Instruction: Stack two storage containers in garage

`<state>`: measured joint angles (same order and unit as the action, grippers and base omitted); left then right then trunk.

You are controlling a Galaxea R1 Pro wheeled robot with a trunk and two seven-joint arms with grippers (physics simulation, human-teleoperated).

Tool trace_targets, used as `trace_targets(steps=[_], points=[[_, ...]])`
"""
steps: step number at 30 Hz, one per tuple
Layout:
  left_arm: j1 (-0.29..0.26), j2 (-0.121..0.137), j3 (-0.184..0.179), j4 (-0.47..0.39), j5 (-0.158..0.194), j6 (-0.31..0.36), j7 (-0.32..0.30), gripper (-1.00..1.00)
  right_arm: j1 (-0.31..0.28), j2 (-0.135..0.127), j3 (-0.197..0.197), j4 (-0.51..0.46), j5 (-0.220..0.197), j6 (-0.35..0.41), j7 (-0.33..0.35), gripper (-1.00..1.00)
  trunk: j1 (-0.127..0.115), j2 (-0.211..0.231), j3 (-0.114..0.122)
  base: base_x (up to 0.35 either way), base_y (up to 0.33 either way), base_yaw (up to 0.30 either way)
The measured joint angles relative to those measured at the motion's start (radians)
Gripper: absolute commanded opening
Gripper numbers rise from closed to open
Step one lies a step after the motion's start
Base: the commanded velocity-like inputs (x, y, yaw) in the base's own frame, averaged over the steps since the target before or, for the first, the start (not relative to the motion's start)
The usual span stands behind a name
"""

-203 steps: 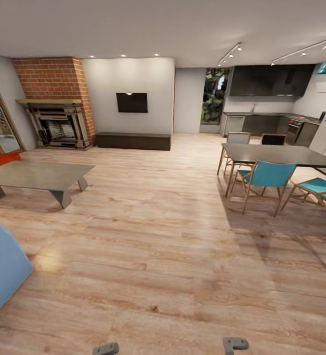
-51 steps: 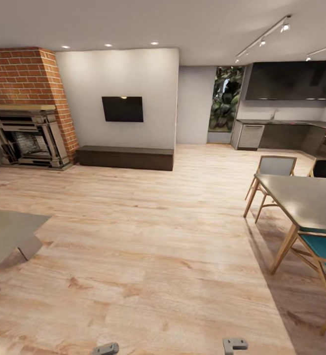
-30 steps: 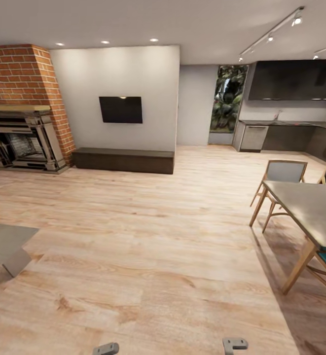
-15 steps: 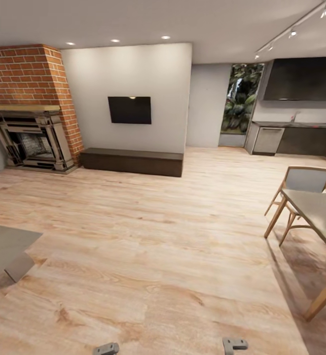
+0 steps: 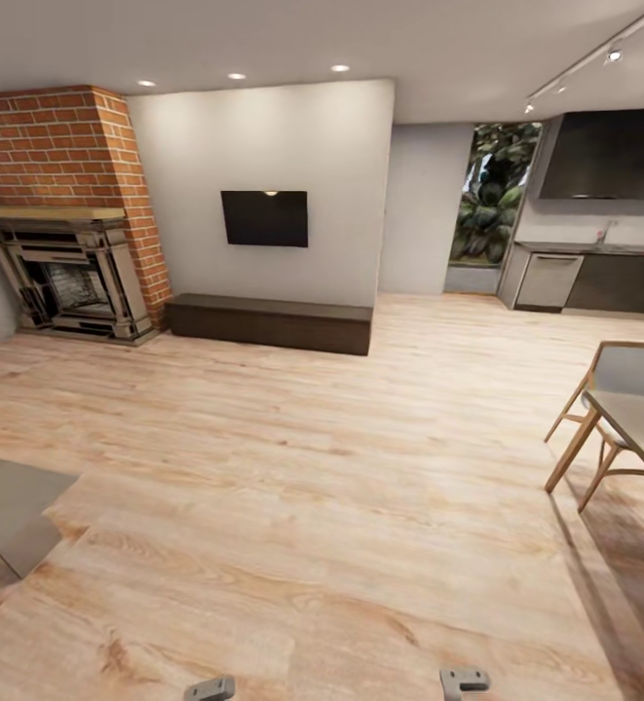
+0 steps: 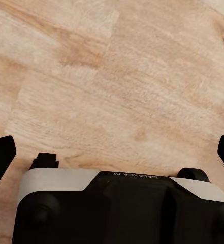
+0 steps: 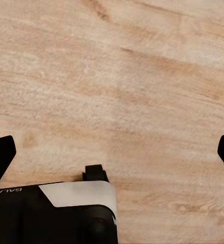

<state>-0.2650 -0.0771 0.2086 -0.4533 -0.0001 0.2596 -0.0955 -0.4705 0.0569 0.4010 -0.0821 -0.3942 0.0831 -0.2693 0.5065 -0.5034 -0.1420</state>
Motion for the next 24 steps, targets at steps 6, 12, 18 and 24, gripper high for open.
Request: trace_targets(steps=[6,12,18,24], points=[[0.000,0.000,0.000,0.000,0.000,0.000,0.000,1.00,0.000,0.000,0.000,0.000,0.000,0.000,0.000,1.00,0.000,0.000,0.000,0.333,0.000,0.000],[0.000,0.000,0.000,0.000,0.001,0.000,0.000,1.00,0.000,0.000,0.000,0.000,-0.001,0.000,0.000,1.00,0.000,0.000,0.000,0.333,0.000,0.000],[0.000,0.000,0.001,0.000,0.001,0.000,0.000,1.00,0.000,0.000,0.000,0.000,0.000,0.000,0.000,1.00,0.000,0.000,0.000,0.333,0.000,0.000],[0.000,0.000,0.001,0.000,0.000,0.000,0.000,1.00,0.000,0.000,0.000,0.000,0.000,0.000,0.000,1.00,0.000,0.000,0.000,0.333,0.000,0.000]])
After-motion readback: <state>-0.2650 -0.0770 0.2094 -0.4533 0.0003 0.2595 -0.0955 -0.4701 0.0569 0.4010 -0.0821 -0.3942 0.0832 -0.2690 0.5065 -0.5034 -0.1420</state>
